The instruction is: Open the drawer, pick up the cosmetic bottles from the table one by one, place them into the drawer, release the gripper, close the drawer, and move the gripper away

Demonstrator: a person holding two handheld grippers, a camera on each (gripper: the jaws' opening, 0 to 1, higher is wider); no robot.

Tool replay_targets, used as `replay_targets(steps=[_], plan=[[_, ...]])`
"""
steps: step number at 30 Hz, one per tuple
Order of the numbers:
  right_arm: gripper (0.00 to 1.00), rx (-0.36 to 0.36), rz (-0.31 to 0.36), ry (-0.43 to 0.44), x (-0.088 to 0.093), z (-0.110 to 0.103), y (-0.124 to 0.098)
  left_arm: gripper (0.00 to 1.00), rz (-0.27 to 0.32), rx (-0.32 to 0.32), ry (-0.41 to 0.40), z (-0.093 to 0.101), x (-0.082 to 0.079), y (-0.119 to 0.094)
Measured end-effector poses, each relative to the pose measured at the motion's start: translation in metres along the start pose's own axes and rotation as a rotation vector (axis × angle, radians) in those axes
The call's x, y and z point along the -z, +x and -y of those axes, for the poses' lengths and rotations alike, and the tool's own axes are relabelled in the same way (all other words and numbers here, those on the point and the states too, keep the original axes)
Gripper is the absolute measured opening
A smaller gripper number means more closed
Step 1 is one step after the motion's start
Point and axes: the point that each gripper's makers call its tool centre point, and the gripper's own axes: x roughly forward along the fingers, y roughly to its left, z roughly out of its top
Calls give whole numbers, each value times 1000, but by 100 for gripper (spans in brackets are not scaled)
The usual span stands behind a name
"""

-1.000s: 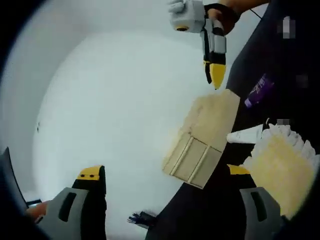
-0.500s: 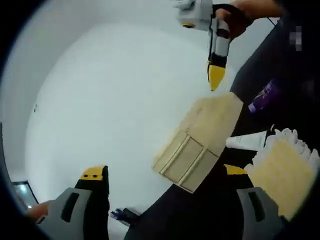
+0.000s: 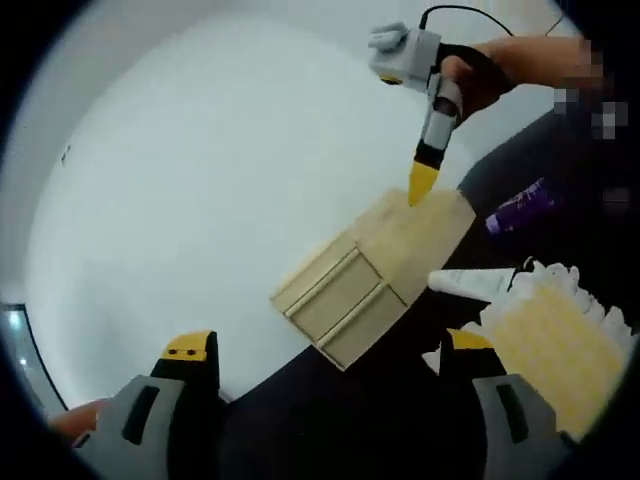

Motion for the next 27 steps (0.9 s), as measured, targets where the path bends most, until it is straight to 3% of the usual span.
replay_targets(steps=[5,8,12,15,17,21,23,27], plan=[[30,-54,-19,36,17,-14,8,84,1,21,-39,4,5,-1],[29,-24,-47,17,20,-2,3,83,-3,38,-76,6,8,-1],[29,22,-111,-23,35,10,-16,83,0,57,-98,11,7,-3],[30,46,-195,-63,49,19,-31,83,3,69,-102,14,6,-4],[31,26,-269,-102,63,16,-40,83,8,76,-100,17,4,-5],[32,17,-317,-134,71,20,-46,82,16,74,-85,17,4,-3],[32,5,-311,-142,71,21,-49,82,14,77,-78,19,6,-2],[32,-21,-214,-73,60,23,-51,82,8,96,-78,24,8,-2]])
